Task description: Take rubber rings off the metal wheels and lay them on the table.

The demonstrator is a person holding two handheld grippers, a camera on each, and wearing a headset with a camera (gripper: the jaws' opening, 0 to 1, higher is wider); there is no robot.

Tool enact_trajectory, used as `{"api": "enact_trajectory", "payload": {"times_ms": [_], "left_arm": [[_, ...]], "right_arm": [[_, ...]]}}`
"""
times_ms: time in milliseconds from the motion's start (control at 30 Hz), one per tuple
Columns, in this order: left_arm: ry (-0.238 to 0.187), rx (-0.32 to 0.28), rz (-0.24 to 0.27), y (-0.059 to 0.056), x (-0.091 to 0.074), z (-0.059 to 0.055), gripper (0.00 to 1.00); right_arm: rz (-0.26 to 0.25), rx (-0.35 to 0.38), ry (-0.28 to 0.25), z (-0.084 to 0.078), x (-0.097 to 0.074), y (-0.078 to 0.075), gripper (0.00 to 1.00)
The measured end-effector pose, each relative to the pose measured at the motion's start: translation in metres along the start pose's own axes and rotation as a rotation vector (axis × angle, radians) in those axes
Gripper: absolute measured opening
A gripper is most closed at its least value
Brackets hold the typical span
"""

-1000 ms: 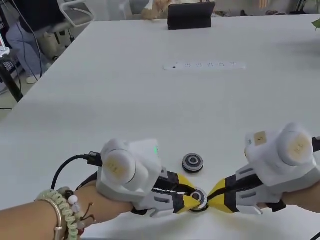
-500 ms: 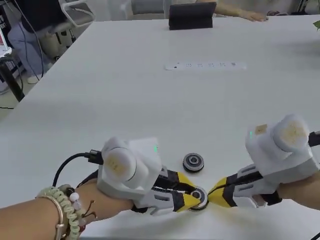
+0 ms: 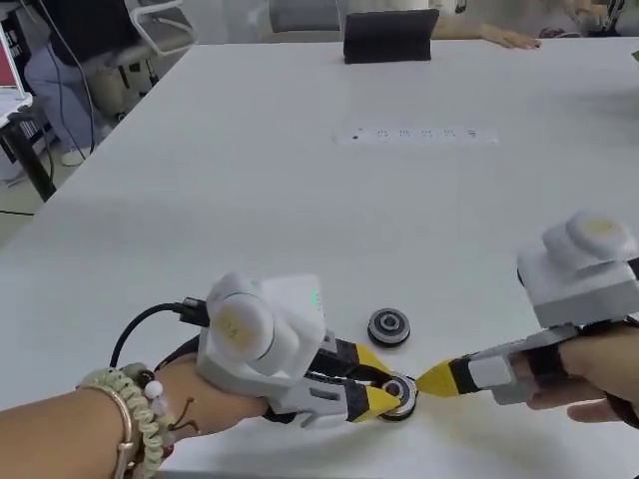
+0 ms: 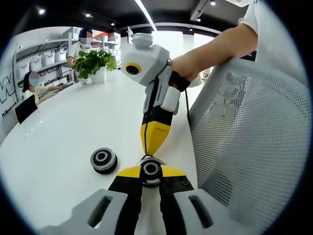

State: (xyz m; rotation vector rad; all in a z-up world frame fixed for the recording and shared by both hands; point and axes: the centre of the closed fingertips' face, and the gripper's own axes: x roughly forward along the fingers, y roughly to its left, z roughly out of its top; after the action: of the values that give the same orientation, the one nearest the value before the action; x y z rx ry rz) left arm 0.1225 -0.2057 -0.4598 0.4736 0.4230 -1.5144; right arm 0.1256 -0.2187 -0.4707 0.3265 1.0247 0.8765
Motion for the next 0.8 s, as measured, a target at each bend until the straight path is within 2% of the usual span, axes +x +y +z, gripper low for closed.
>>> {"api": "enact_trajectory", "payload": {"times_ms": [167, 300, 433, 800], "left_arm": [[0.003, 0.003, -0.005, 0.0, 0.001, 0.001, 0.07], [0.011, 0.014, -0.004, 0.0, 0.001, 0.001, 0.07], [0.011, 0.027, -0.005, 0.0, 0.001, 0.001, 0.07], [0.016, 0.032, -0.004, 0.0, 0.003, 0.001, 0.07]], "right_arm": [[0.025, 0.068, 0.005, -0.001, -0.002, 0.008, 0.0], [0.028, 0.082, 0.006, -0.001, -0.002, 0.011, 0.0], [0.038, 0.075, 0.004, 0.001, -0.003, 0.015, 0.0], [0.046, 0.07, 0.009, 0.0, -0.002, 0.016, 0.0]]}}
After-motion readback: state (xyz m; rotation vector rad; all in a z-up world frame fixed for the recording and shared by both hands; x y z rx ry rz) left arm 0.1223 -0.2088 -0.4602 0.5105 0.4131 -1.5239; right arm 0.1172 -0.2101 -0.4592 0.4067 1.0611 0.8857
